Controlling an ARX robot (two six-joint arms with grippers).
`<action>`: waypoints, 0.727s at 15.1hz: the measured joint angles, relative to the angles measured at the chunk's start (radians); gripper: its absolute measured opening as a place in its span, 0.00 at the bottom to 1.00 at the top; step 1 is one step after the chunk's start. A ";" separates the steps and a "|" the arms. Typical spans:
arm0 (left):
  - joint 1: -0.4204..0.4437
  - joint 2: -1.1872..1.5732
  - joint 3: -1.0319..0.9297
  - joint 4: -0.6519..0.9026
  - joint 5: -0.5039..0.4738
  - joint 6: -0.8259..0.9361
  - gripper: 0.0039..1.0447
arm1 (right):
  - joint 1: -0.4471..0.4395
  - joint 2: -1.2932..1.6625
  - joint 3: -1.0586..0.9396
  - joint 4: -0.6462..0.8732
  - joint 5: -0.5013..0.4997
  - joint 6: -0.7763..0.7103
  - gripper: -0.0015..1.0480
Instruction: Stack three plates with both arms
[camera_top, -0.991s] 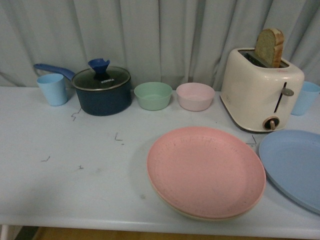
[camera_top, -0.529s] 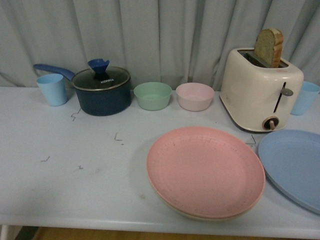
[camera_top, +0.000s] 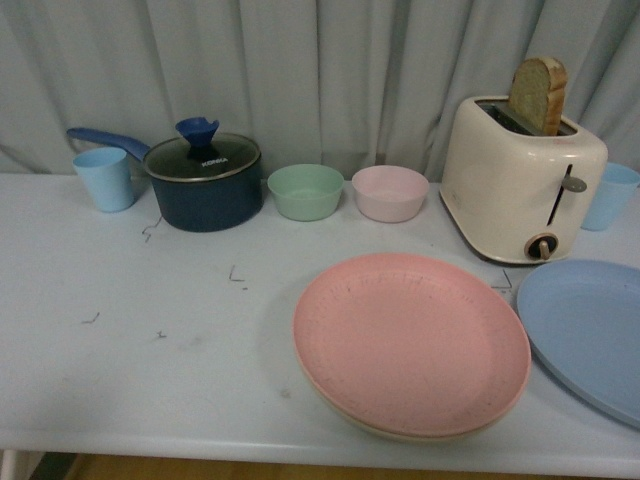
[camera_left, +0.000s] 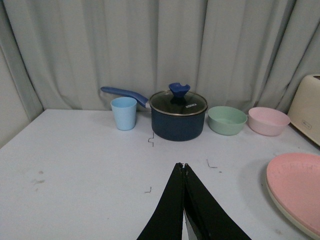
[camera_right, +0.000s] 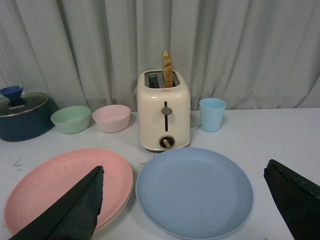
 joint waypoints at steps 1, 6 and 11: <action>0.000 -0.080 0.001 -0.127 0.000 0.000 0.01 | 0.000 0.000 0.000 0.000 0.000 0.000 0.94; 0.000 -0.170 0.001 -0.178 0.000 0.000 0.23 | 0.000 0.000 0.000 0.000 0.000 0.000 0.94; 0.000 -0.170 0.001 -0.178 0.001 0.000 0.70 | -0.274 0.584 0.275 -0.074 -0.165 -0.004 0.94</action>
